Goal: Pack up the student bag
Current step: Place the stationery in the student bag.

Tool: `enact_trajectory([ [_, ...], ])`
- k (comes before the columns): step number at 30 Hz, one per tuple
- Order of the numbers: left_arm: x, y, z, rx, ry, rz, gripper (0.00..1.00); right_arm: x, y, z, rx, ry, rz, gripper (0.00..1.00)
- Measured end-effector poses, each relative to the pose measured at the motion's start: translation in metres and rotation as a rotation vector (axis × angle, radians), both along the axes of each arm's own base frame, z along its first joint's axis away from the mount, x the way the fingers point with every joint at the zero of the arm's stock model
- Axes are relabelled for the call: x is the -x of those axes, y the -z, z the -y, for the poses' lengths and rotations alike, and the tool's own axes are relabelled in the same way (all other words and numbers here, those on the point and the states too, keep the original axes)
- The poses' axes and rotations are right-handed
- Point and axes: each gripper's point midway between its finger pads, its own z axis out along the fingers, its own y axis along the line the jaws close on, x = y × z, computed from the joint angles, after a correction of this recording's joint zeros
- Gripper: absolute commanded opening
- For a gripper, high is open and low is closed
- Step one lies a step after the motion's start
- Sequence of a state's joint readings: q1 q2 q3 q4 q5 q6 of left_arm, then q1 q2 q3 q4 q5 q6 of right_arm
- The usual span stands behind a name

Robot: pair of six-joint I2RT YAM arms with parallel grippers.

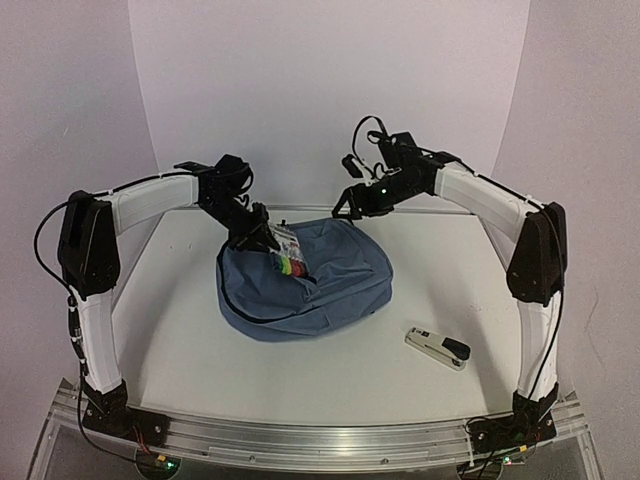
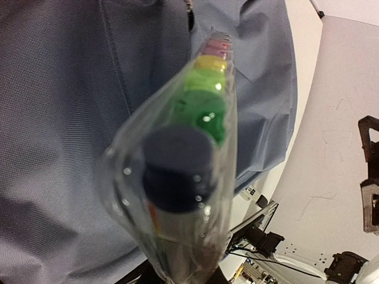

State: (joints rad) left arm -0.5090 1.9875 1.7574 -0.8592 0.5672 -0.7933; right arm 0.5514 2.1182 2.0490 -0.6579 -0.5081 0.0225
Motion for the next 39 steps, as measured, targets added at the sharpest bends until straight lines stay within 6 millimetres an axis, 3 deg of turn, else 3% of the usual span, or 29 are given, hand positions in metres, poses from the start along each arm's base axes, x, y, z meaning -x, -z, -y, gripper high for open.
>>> enact_trajectory([
  [6, 0.011, 0.018, -0.013, -0.036, -0.019, -0.047, 0.0, 0.02, 0.024, -0.035, 0.034, -0.051, -0.026, 0.6],
  [15, 0.012, 0.019, -0.018, -0.043, -0.039, -0.066, 0.0, 0.051, 0.061, -0.071, 0.126, -0.102, -0.039, 0.6],
  [22, 0.014, 0.025, -0.024, -0.05, -0.053, -0.083, 0.0, 0.063, 0.083, -0.081, 0.233, -0.123, 0.017, 0.59],
  [30, 0.018, 0.028, -0.025, -0.043, -0.051, -0.095, 0.0, 0.075, 0.114, -0.075, 0.385, -0.177, 0.091, 0.59],
  [34, 0.018, 0.028, -0.025, -0.037, -0.049, -0.095, 0.0, 0.076, 0.117, -0.075, 0.445, -0.192, 0.15, 0.44],
  [39, 0.019, 0.03, -0.026, -0.035, -0.048, -0.1, 0.0, 0.07, 0.118, -0.068, 0.506, -0.183, 0.196, 0.11],
])
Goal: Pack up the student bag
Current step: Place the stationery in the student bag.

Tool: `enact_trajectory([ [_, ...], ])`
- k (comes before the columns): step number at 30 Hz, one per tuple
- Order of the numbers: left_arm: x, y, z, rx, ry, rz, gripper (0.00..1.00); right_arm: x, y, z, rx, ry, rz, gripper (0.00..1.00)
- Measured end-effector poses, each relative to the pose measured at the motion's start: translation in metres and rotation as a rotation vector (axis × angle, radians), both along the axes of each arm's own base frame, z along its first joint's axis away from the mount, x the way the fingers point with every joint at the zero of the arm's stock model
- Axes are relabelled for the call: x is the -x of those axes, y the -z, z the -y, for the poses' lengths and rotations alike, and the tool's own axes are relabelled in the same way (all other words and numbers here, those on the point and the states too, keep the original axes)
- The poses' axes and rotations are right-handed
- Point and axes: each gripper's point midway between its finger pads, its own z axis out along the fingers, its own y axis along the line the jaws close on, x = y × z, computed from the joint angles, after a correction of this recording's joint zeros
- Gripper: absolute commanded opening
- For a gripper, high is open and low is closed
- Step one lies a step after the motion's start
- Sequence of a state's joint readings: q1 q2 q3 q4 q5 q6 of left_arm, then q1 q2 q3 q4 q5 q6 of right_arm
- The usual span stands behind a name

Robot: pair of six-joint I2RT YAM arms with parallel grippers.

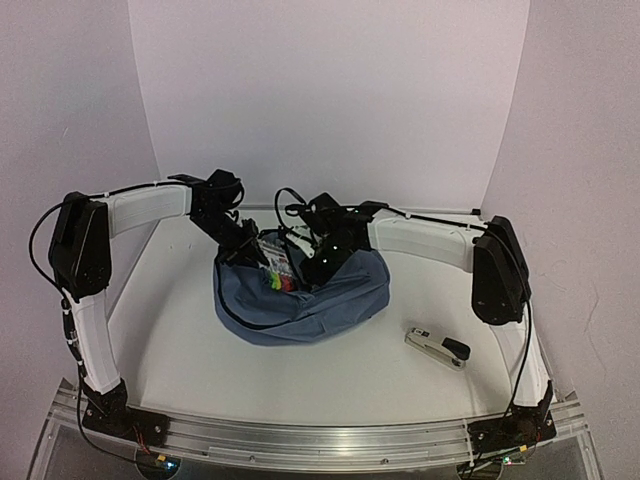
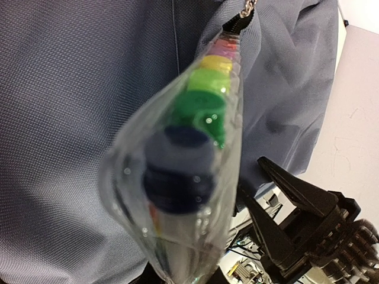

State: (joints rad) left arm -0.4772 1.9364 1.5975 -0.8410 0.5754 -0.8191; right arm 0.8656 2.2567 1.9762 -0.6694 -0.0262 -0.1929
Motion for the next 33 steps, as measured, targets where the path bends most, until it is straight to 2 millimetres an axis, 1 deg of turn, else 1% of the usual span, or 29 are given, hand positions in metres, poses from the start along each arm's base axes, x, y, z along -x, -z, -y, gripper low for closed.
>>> enact_trajectory([
  [2, 0.0, 0.001, 0.0, 0.002, 0.0, 0.001, 0.0, -0.001, 0.0, 0.002, 0.016, -0.001, 0.013, 0.03],
  [3, 0.001, 0.001, 0.0, 0.004, 0.001, 0.002, 0.0, -0.001, 0.0, 0.003, 0.021, 0.001, 0.013, 0.02],
  [4, 0.0, 0.0, 0.0, 0.005, 0.001, 0.004, 0.0, -0.001, -0.001, 0.004, 0.026, 0.002, 0.012, 0.03],
  [7, 0.001, 0.001, 0.0, 0.007, 0.002, 0.003, 0.0, 0.001, -0.004, 0.005, 0.035, -0.002, 0.01, 0.11],
  [8, 0.001, 0.001, 0.0, 0.007, 0.003, 0.004, 0.0, 0.001, -0.006, 0.004, 0.035, -0.002, 0.008, 0.15],
  [10, 0.001, 0.002, 0.0, 0.008, 0.004, 0.006, 0.0, 0.002, -0.01, 0.003, 0.028, -0.004, 0.002, 0.3],
  [11, 0.002, 0.002, 0.0, 0.008, 0.004, 0.005, 0.0, 0.002, -0.014, 0.002, 0.023, -0.006, -0.001, 0.35],
  [14, 0.002, 0.003, -0.001, 0.01, 0.004, 0.006, 0.0, 0.005, -0.026, -0.003, -0.007, -0.018, -0.013, 0.45],
  [18, 0.002, 0.004, -0.001, 0.011, 0.004, 0.007, 0.0, 0.008, -0.044, -0.015, -0.07, -0.035, -0.026, 0.48],
  [21, 0.002, 0.003, -0.001, 0.013, 0.003, 0.011, 0.0, 0.013, -0.048, -0.022, -0.086, -0.052, -0.03, 0.5],
  [25, 0.002, 0.002, -0.001, 0.013, 0.004, 0.013, 0.0, 0.019, -0.04, -0.024, -0.064, -0.063, -0.035, 0.55],
  [28, 0.003, 0.003, -0.002, 0.012, 0.005, 0.012, 0.0, 0.019, -0.022, -0.025, -0.021, -0.071, -0.037, 0.55],
  [31, 0.003, 0.004, -0.002, 0.013, 0.006, 0.016, 0.0, 0.015, 0.0, -0.019, 0.045, -0.074, -0.031, 0.5],
  [33, 0.004, 0.005, -0.002, 0.013, 0.005, 0.016, 0.0, 0.013, 0.007, -0.014, 0.082, -0.076, -0.017, 0.43],
])
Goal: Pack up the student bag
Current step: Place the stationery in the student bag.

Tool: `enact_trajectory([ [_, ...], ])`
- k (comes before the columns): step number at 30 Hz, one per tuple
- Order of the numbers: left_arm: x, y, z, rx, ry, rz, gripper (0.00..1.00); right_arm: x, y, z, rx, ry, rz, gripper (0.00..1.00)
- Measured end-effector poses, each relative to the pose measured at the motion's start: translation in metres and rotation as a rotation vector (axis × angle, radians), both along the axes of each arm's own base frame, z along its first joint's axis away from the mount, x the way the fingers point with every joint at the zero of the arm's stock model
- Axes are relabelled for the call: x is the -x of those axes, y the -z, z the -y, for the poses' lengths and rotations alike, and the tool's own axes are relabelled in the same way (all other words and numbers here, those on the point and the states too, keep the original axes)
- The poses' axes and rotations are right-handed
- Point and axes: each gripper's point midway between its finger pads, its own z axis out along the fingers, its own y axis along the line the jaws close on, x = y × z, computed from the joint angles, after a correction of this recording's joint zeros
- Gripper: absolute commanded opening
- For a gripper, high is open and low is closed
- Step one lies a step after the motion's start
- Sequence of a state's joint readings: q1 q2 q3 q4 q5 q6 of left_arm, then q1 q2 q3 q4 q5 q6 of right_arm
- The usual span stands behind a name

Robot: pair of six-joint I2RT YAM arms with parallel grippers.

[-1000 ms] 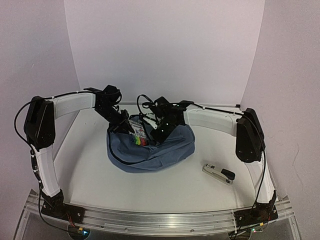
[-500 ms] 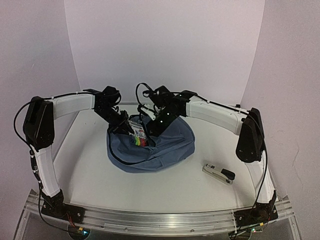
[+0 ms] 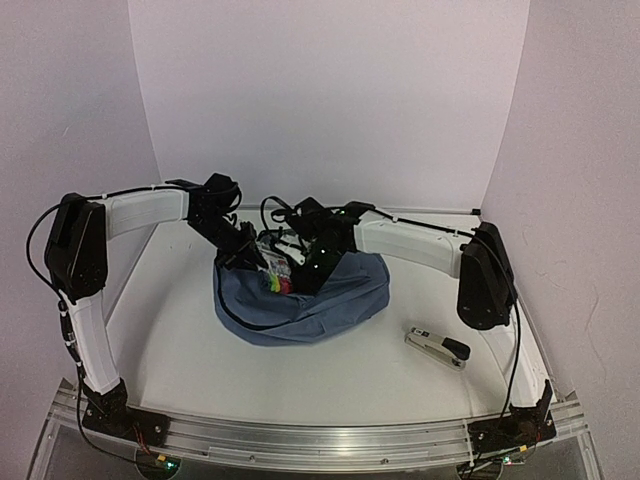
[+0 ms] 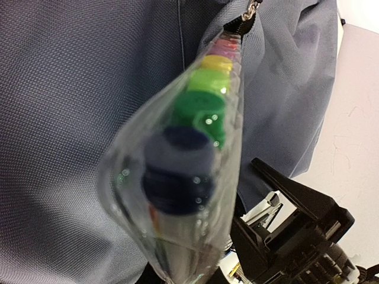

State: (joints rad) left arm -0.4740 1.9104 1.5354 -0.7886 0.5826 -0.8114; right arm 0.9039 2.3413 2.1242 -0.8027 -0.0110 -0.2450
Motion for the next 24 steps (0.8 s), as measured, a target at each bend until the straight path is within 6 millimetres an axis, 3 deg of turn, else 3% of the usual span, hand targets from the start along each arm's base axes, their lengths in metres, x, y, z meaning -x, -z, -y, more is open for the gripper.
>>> enact_trajectory([
  [6, 0.0, 0.0, 0.0, 0.008, 0.002, -0.002, 0.0, -0.007, 0.004, 0.009, 0.062, -0.006, 0.053, 0.2],
  [10, 0.0, -0.001, 0.001, 0.012, 0.006, 0.006, 0.0, -0.009, 0.003, 0.01, 0.06, 0.004, 0.061, 0.0],
  [24, 0.003, -0.021, 0.017, 0.141, 0.088, 0.064, 0.0, -0.02, -0.038, 0.036, -0.205, 0.165, -0.039, 0.0],
])
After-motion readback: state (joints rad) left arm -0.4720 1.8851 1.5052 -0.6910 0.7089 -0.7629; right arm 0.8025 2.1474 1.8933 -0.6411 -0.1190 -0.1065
